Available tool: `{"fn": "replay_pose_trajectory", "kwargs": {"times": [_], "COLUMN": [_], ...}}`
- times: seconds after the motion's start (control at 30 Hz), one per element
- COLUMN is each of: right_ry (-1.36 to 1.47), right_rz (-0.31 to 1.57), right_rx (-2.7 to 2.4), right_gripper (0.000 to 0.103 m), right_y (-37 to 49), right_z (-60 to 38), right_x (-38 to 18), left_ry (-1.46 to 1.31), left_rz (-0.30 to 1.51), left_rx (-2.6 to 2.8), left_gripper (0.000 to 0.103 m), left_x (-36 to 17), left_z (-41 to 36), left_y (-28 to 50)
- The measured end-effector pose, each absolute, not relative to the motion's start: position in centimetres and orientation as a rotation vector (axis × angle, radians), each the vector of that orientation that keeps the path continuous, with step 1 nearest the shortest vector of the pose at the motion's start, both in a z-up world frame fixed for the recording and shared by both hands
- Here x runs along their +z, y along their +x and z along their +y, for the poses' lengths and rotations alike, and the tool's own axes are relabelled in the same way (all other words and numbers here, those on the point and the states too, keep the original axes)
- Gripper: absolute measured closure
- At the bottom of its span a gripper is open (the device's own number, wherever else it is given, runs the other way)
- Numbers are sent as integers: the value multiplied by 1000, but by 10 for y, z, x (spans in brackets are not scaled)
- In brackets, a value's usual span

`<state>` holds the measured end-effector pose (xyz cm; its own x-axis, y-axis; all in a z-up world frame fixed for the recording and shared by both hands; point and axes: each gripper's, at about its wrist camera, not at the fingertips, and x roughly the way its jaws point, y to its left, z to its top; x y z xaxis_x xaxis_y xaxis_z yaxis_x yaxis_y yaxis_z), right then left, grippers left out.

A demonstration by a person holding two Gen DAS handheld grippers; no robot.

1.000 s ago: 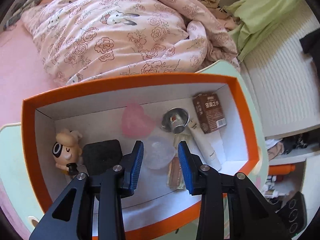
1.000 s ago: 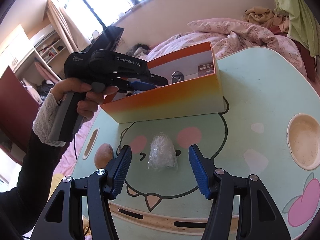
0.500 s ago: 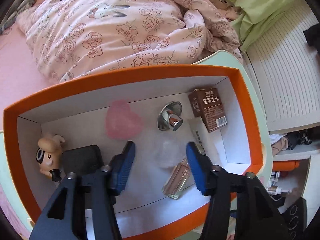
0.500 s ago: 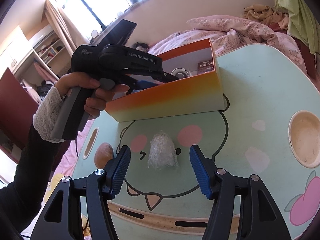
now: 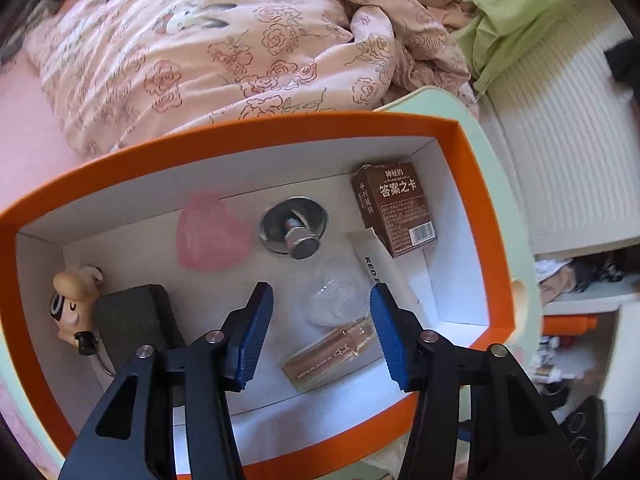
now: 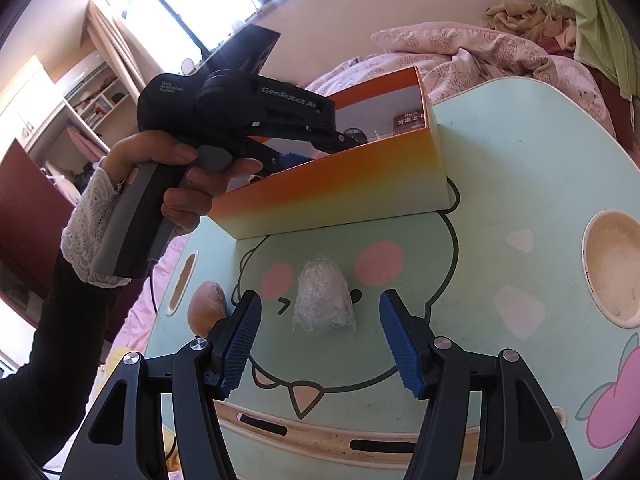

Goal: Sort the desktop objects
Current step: 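Reach into the box and grasp the clear heart with the left gripper, then place the clear heart on the table while the right gripper reaches into the box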

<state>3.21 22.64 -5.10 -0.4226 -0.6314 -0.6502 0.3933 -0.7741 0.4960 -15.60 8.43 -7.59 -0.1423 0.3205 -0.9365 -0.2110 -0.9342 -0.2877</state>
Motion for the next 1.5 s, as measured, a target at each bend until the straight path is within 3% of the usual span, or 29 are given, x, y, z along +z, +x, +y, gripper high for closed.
{"fn": "replay_pose_trajectory", "kwargs": {"times": [0.13,0.17,0.23,0.43,0.83,1.3,1.5], "right_ry": [1163,1161,1157,1165,1162,1234,1219], "right_rz": [-363,-364,-365,-369,-400,-453,-464], "right_rx": [-2208,-2208,-2209,-2213,-2057,-2330,-2388], "right_gripper": [40,40,40,40,40,39,39], "right_y": [32,33,34,34,4,-50,-43], "right_z": [226,226,227,230,218,245,260], "right_x": [-51,-50,-49,-52,-48,-61,-50], "left_ry": [-1742,-1733,-1725,-1709,-1450,-1476,-1484], "left_rz": [199,246,258,148,-146,-254,-184], "left_rx": [2256,2264,2258,2285,2361,2361,2412], "left_gripper": [55,62,64,64,64,64,64], "left_x": [-75,-75,-74,-67,16,-46,-61], "left_z": [115,118,117,92,12,23,39], "left_y": [-147,-145,-144,-149,-76,5,9]}}
